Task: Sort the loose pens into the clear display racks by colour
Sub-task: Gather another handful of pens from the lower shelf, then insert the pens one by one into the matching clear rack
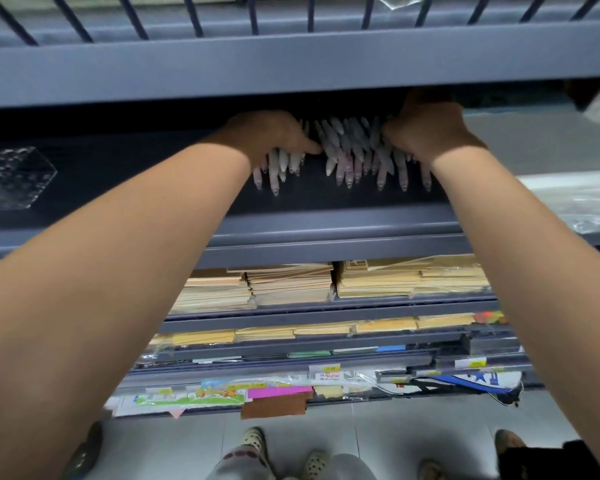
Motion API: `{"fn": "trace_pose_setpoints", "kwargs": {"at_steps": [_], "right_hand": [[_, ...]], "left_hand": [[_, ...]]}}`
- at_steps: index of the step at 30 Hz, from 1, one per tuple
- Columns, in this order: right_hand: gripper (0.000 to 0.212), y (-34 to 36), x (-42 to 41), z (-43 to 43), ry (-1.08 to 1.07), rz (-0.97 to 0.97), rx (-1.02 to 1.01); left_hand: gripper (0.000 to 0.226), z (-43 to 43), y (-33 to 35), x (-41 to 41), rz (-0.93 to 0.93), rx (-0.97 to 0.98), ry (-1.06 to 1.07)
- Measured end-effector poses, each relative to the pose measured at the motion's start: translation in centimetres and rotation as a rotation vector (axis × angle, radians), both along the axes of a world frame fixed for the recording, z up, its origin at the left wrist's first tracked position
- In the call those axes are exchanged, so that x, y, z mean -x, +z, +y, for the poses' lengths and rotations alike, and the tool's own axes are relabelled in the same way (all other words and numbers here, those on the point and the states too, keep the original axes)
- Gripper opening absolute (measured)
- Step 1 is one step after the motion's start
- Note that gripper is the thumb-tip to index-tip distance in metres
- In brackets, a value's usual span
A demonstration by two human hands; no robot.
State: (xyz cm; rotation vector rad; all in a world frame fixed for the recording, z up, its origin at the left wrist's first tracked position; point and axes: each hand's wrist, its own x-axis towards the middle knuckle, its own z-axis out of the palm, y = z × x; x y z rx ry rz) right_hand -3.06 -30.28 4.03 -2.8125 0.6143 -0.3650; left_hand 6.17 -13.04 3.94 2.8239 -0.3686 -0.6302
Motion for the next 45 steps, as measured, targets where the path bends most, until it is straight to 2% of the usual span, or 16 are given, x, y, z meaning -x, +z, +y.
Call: {"fn": "trace_pose_setpoints", "kwargs": {"at_steps": [4,7,9,13,15,17,21,23,25,26,30,32,37,43,45], "right_hand": [[0.047,0.7,0.0,0.0,0.01,0.069,-0.118],[0.042,0.5,-0.4,-0.1,0.008,0.072,-0.251],[0.033,0.3,-0.6,-0.3,0.007,0.046,-0.39],[0.02,-0.1,-0.4,-0.8,-0.046,-0.093,-0.701],[0.022,-0.2,0.0,-0.8,-0.049,-0.147,-0.783],[0.023,-0.2,0.7,-0.5,-0.056,-0.168,-0.805],[0.024,-0.1,2.5,0.4,-0.05,-0.207,-0.863],[0.023,-0.1,3.5,0.6,-0.052,-0.236,-0.891],[0.023,-0.2,4.4,0.9,-0.064,-0.257,-0.901],[0.025,-0.3,4.8,0.9,-0.07,-0.264,-0.912],[0.033,-0.8,6.9,1.4,-0.032,-0.315,-1.041],[0.033,-1.1,8.0,2.0,0.015,-0.365,-1.133],[0.011,-2.5,10.6,4.0,0.203,-0.407,-1.275],[0.02,-4.7,13.0,9.2,0.411,-0.299,-1.465],[0.024,-5.4,13.4,11.5,0.455,-0.227,-1.477]], "left_hand": [[0.06,0.1,0.7,0.6,-0.088,-0.116,-0.008],[0.046,-0.1,0.9,0.6,0.029,-0.095,0.052],[0.032,-0.1,1.1,0.6,0.045,-0.062,0.077],[0.035,-0.3,1.2,0.6,0.123,-0.121,0.062],[0.018,-0.2,1.2,0.5,0.0,-0.172,-0.002],[0.008,0.2,0.8,0.3,-0.122,-0.143,-0.056],[0.036,1.1,0.0,0.1,-0.081,0.02,0.004],[0.046,1.4,-0.2,0.0,-0.099,0.019,0.017],[0.037,1.9,-0.6,0.0,-0.127,0.048,0.037],[0.026,2.2,-0.6,-0.1,-0.116,0.077,0.067],[0.006,4.1,0.1,0.6,0.033,0.242,0.137],[0.013,5.7,0.6,1.9,0.091,0.381,0.165],[0.018,11.5,1.4,7.8,0.29,0.687,0.242],[0.024,19.0,-1.7,15.3,0.346,1.127,0.292],[0.026,20.9,-3.4,17.4,0.298,1.28,0.297]]}}
